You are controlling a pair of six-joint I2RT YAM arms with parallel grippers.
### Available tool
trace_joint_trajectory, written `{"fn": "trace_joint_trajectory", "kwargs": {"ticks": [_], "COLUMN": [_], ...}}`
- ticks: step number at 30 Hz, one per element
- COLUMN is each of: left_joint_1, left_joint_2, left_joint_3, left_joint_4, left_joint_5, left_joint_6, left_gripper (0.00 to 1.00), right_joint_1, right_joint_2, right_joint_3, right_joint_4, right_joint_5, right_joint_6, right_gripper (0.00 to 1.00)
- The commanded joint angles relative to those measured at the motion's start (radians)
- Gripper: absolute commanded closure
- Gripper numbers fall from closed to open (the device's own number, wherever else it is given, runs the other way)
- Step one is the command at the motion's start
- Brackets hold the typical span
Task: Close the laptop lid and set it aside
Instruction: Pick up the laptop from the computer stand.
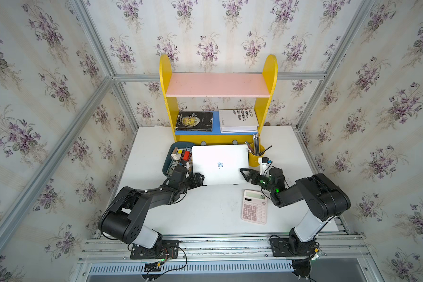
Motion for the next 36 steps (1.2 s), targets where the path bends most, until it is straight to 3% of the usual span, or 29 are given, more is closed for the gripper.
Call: {"fn": "trace_joint_trajectory", "kwargs": {"ticks": [1,18,36], "left_joint_1": [0.004,0.005,0.004], "left_joint_2": [0.009,-0.063,-0.206], "left_joint_3": [0.000,-0.036,-0.055], "left_joint_4": [0.021,0.097,0.076], "left_joint_5": [-0.052,0.034,0.078], "left_joint_6": [0.012,0.003,-0.015], "left_gripper": [0.12,0.22,0.44], "right_joint_1": [-0.001,-0.001,-0.001], "right_joint_2": [0.013,-0.010,-0.069], "right_joint_3": [0.008,0.004,-0.007], "right_joint_4": [0.069,0.142,0.128], "right_joint_5": [-0.053,-0.162,-0.199], "right_joint_6": [0.016,0.103,0.154], "right_gripper": [0.19,0.38,0.53]}}
